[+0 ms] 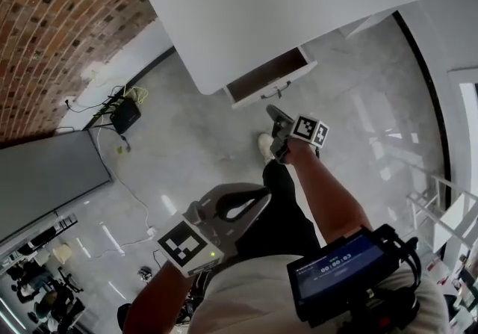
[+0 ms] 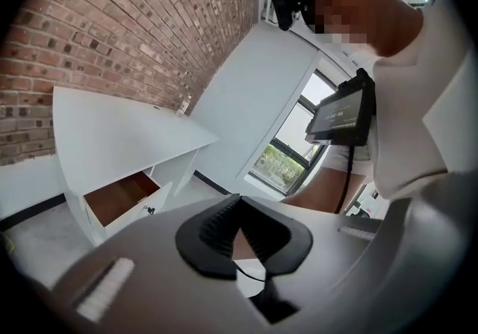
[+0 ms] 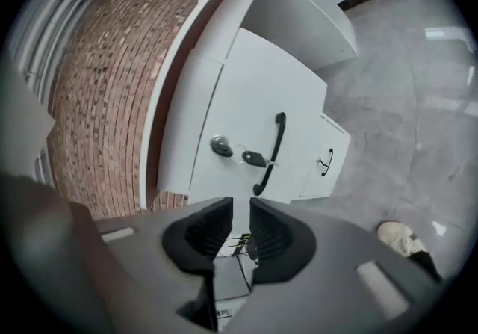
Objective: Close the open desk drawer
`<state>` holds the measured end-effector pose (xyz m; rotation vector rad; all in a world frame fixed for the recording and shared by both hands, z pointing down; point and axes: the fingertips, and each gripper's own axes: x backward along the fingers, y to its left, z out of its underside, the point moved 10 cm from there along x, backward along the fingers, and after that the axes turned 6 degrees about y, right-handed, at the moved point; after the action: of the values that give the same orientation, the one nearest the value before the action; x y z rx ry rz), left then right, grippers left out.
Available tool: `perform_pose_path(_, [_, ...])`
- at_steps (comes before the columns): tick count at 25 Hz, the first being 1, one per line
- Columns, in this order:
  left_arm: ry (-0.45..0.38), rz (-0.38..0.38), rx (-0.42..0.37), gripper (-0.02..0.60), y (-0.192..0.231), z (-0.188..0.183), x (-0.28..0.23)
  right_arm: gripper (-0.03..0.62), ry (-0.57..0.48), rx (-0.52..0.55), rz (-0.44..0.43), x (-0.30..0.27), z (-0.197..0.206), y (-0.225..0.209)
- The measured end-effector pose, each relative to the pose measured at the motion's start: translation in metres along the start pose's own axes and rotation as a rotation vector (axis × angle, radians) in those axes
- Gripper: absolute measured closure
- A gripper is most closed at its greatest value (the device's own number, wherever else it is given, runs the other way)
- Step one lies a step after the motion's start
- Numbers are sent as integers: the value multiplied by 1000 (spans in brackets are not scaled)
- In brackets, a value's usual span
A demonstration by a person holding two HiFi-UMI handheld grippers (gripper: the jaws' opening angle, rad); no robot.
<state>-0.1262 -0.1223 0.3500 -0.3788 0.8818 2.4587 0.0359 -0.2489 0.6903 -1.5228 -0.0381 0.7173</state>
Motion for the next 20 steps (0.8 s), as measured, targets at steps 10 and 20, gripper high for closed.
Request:
perform_pose_path(10, [31, 36, -5, 575, 49, -5, -25, 520, -101, -183, -59, -53, -11, -36])
perform_pose_path(20, [32, 66, 20, 575, 60, 2, -31, 549, -130, -231, -107, -53, -11, -41])
